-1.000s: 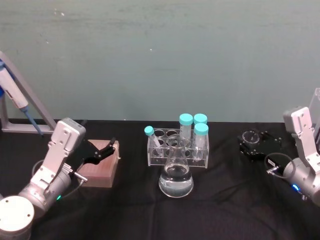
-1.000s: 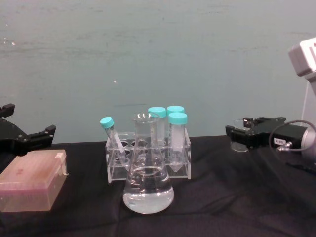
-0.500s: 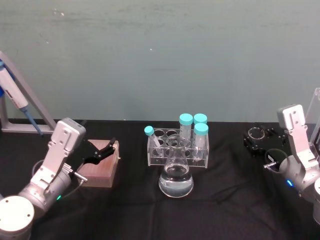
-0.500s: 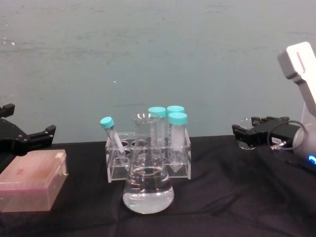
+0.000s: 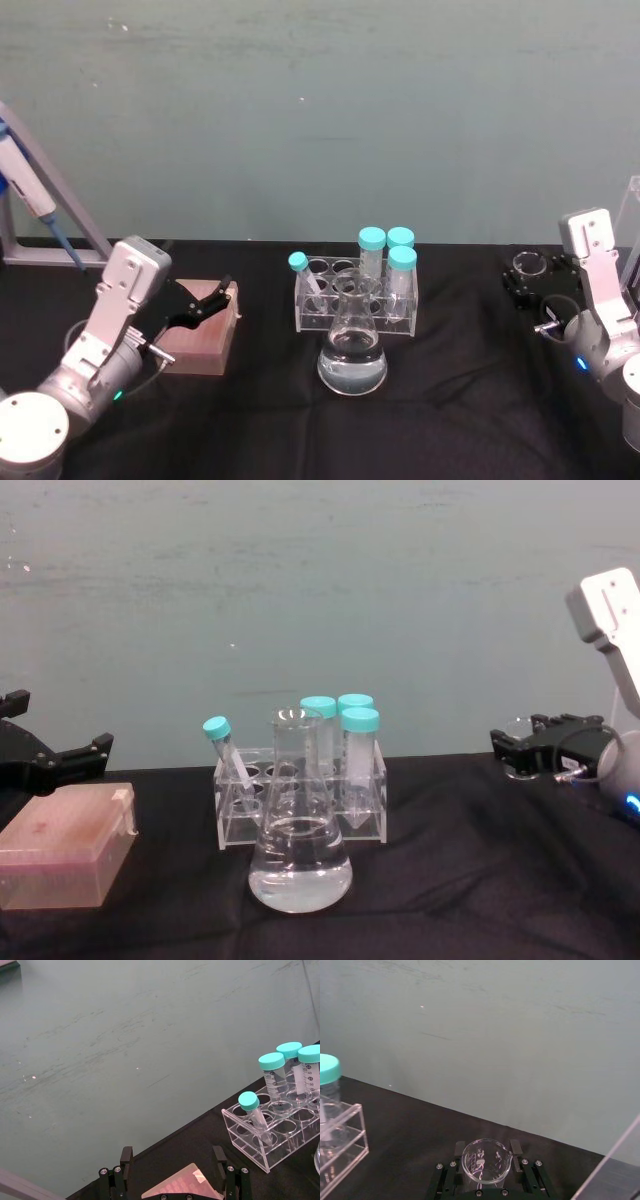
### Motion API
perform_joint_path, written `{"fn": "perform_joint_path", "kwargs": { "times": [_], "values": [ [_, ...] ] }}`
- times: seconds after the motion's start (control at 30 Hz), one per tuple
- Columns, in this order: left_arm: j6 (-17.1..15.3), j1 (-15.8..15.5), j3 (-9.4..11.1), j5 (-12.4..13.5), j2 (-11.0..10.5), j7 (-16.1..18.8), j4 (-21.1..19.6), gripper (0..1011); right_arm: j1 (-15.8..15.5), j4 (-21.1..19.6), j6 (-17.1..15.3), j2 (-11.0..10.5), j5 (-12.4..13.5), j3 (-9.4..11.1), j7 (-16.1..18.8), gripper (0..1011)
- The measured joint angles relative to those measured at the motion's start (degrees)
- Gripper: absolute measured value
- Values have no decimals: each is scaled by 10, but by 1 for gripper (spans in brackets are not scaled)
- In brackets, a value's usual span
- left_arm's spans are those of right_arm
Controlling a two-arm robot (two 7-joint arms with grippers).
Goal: Place the experimental apparatus aside using one hand.
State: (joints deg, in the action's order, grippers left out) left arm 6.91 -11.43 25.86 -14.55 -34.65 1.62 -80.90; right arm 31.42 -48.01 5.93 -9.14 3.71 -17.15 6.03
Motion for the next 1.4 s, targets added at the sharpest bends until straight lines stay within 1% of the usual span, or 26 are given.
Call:
{"fn": "perform_joint_path", "kwargs": {
  "times": [0.3,0.53,0.77,0.83,1.03,1.1,1.13,1.4],
  "values": [
    [0,0,0,0,0,0,0,1000,18,45,17,11,-5,25,-15,539],
    [0,0,0,0,0,0,0,1000,31,74,32,18,-6,40,-16,539],
    [0,0,0,0,0,0,0,1000,45,104,43,25,-14,49,-18,539],
    [0,0,0,0,0,0,0,1000,47,108,43,26,-15,50,-18,539],
    [0,0,0,0,0,0,0,1000,65,147,54,31,-26,59,-21,539],
    [0,0,0,0,0,0,0,1000,68,150,55,31,-27,60,-21,539],
    [0,0,0,0,0,0,0,1000,74,165,59,33,-32,63,-21,539],
    [0,0,0,0,0,0,0,1000,88,194,65,36,-41,71,-18,539]
  ]
}}
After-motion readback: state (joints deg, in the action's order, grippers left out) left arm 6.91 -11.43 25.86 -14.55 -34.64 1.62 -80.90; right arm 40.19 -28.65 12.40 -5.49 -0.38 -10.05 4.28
